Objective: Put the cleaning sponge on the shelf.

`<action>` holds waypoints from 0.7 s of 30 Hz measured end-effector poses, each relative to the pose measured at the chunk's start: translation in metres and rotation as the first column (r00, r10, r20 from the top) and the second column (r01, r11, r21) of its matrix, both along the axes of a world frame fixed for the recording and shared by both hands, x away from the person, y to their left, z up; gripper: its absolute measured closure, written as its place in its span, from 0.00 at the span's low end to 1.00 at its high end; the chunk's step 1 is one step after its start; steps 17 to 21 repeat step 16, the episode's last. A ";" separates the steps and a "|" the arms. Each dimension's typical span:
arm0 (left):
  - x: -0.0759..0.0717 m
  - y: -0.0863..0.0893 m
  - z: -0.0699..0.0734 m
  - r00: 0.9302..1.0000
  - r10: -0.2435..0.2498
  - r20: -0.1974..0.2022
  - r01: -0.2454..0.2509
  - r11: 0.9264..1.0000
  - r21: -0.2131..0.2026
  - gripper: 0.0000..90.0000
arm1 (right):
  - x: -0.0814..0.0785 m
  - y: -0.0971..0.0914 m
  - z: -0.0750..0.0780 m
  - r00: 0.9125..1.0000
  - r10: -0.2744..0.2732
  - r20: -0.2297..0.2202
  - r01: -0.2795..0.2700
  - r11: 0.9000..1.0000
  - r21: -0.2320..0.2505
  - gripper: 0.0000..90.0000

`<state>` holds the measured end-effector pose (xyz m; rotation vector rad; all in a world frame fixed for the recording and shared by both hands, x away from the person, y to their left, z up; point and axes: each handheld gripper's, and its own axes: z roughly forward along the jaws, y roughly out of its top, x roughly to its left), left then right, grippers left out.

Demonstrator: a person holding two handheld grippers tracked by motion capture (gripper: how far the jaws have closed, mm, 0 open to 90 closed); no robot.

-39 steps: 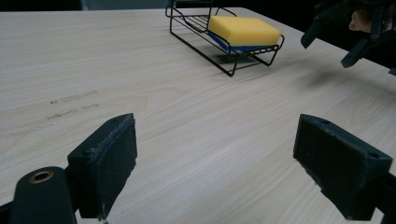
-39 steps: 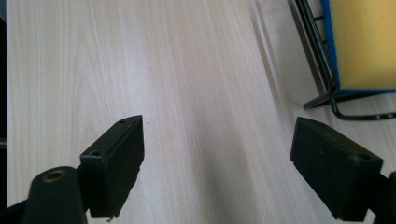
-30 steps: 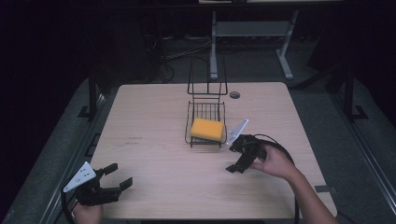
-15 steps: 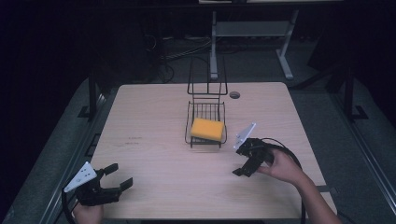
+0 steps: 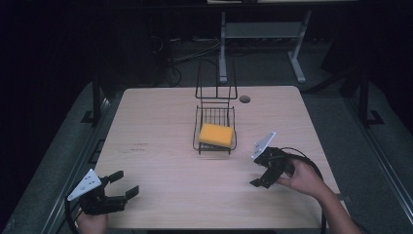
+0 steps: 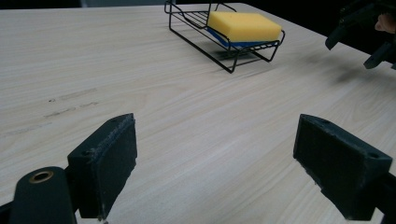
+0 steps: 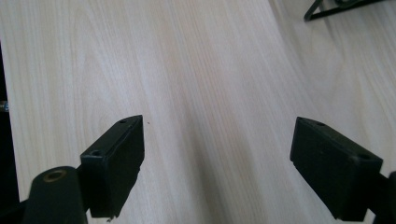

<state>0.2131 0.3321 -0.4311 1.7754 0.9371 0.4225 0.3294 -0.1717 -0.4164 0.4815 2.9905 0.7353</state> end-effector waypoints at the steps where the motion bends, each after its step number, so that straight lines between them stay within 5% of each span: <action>1: 0.000 0.000 0.000 1.000 0.000 0.000 0.000 1.000 0.001 0.14 | -0.001 -0.001 0.000 1.000 -0.002 0.000 0.002 1.000 -0.002 0.19; 21: 0.001 -0.002 -0.001 1.000 -0.001 -0.006 0.001 1.000 0.003 0.14 | -0.027 -0.026 -0.003 0.999 -0.031 0.010 0.031 0.999 0.019 0.19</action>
